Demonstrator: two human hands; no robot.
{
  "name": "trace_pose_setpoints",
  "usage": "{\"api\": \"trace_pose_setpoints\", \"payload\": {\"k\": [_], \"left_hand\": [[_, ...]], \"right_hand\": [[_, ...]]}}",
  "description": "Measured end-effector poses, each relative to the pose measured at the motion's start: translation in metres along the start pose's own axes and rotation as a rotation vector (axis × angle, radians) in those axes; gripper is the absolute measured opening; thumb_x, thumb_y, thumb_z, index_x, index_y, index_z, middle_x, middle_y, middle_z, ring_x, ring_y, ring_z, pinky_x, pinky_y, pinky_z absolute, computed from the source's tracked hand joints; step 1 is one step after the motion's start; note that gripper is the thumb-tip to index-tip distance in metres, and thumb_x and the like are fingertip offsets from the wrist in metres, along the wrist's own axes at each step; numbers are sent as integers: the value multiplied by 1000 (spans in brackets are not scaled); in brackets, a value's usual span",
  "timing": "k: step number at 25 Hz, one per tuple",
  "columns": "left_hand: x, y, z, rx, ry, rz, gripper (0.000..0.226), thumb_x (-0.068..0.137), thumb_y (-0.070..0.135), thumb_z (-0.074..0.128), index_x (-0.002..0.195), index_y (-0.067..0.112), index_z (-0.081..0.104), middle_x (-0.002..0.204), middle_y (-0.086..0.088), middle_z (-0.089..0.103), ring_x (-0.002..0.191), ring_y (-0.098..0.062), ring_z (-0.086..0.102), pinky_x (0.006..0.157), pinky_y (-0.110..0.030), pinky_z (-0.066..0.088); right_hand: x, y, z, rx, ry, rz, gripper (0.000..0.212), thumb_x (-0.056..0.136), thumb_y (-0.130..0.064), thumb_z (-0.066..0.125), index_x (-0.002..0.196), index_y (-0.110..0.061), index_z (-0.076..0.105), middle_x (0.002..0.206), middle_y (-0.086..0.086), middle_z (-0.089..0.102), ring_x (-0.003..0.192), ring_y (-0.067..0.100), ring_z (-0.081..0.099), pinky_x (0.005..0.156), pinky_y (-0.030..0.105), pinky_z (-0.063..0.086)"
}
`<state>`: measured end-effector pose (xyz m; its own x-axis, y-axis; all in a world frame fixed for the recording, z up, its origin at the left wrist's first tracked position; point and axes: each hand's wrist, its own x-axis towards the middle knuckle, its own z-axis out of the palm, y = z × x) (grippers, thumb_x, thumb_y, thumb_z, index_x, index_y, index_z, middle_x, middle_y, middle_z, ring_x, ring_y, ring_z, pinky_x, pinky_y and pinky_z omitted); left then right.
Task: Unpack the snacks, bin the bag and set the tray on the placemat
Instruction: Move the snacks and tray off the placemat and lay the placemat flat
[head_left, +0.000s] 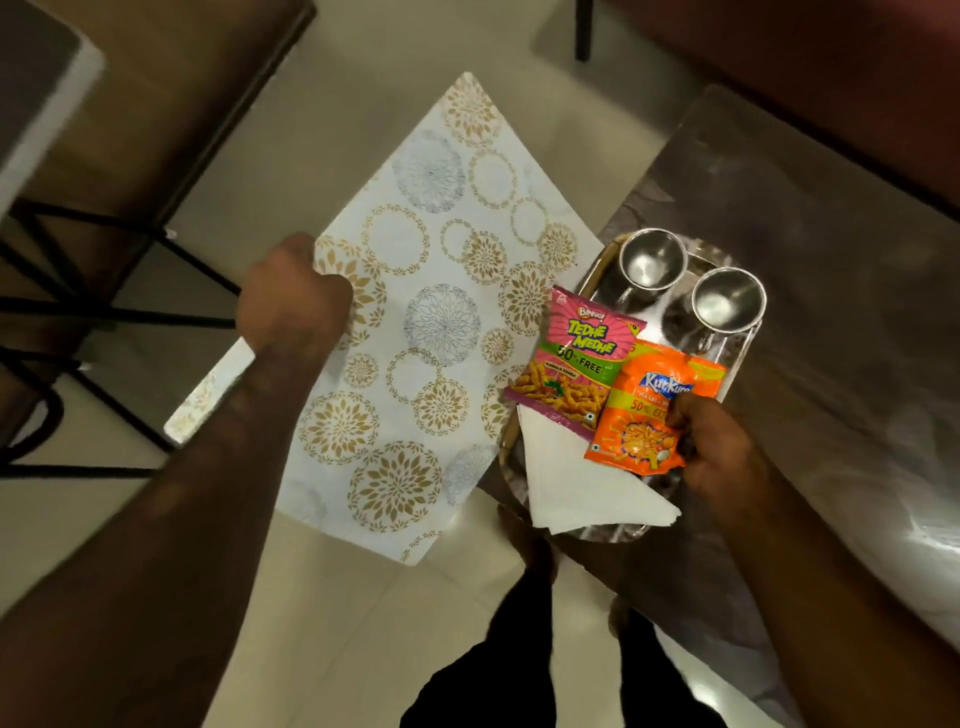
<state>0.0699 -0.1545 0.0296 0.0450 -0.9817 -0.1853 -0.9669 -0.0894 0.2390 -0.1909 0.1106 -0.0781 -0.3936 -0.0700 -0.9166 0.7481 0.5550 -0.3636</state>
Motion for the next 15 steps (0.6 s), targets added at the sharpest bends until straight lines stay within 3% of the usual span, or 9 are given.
{"api": "trace_pose_setpoints", "payload": {"k": [3,7,10,12,14,15], "left_hand": [[-4,-5,-21,-29,40,-7,26,75,11,48,97,14,61,87,-6,61,79,-31,53,70,-36,42],[-13,-12,-48,-52,45,65,18,72,9,48,86,14,57,82,-6,62,76,-34,57,66,-35,42],[-21,-15,-69,-48,71,80,21,72,9,49,89,14,60,83,-5,62,77,-33,57,66,-36,44],[-25,-17,-86,-55,79,81,19,74,8,49,89,14,59,82,-4,60,77,-32,54,66,-36,40],[-32,-16,-103,-78,75,103,17,73,8,49,86,16,58,82,-3,60,77,-30,54,66,-35,40],[-34,-14,-111,-90,70,117,17,73,9,49,84,17,58,82,-4,62,77,-30,54,67,-35,41]], "right_hand": [[0,2,-4,-21,36,-21,28,95,3,37,76,-10,54,40,-2,61,32,13,61,33,19,50],[-1,4,-8,-61,77,-60,24,95,0,43,76,-12,53,42,-1,60,28,11,56,30,17,44],[-8,0,-13,-156,99,-82,19,97,3,46,83,-8,55,40,1,60,27,10,56,28,16,41],[-19,-6,-17,-242,140,-152,14,94,1,54,85,-9,60,62,16,66,37,17,62,36,24,51],[-34,-17,-20,-361,247,-396,13,81,-6,66,86,-17,70,87,16,74,63,26,70,58,43,63],[-43,-28,-18,-409,263,-479,24,75,-10,69,95,-21,74,97,14,76,77,30,73,71,49,65]]}}
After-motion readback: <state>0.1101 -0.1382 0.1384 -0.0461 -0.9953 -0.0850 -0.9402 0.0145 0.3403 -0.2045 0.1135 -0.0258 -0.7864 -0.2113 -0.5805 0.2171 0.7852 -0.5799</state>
